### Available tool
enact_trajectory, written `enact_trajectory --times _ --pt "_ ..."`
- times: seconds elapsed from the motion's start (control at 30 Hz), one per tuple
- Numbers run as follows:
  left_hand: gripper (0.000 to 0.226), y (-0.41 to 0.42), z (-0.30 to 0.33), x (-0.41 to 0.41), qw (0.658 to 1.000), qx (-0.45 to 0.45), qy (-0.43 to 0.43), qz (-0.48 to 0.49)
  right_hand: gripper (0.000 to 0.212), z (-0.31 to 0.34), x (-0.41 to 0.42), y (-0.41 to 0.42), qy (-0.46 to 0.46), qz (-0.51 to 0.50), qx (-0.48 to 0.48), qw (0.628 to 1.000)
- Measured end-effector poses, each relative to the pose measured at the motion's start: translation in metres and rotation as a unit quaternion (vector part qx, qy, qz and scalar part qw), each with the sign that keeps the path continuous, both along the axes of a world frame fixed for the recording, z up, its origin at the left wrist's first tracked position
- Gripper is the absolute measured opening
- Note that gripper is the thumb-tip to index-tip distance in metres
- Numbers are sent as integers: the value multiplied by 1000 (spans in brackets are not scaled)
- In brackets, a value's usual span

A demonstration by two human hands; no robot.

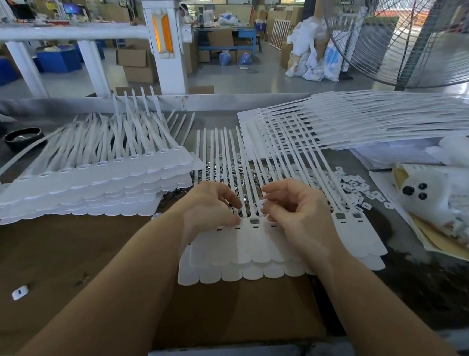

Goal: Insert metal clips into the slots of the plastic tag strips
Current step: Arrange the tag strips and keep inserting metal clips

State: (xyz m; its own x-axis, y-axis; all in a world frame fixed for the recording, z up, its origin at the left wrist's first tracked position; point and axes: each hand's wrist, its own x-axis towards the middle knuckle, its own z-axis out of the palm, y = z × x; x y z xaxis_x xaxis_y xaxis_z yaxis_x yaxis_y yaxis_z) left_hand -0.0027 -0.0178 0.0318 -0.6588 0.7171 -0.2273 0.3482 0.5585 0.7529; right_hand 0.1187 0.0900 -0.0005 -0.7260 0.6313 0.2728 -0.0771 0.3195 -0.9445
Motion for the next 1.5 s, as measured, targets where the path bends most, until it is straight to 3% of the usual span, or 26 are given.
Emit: enact_trajectory --times 0.27,0.47,0.67,0.83,1.17,1.5 --pt "7 4 -13 20 981 188 32 30 25 -2 -1 1 -7 -11 26 1000" --pt "8 7 -21 27 970 242 23 34 20 -1 0 0 1 -1 26 1000" --pt "14 6 -28 23 974 209 76 41 17 -1 -1 2 22 -75 47 996" --pt "6 6 -23 18 986 141 88 20 18 -1 0 4 27 -106 58 992" --pt "5 10 -16 16 996 73 54 2 21 -2 0 4 5 -109 58 992" --pt "23 18 -15 15 998 44 28 32 27 -1 0 5 1 -106 50 993"
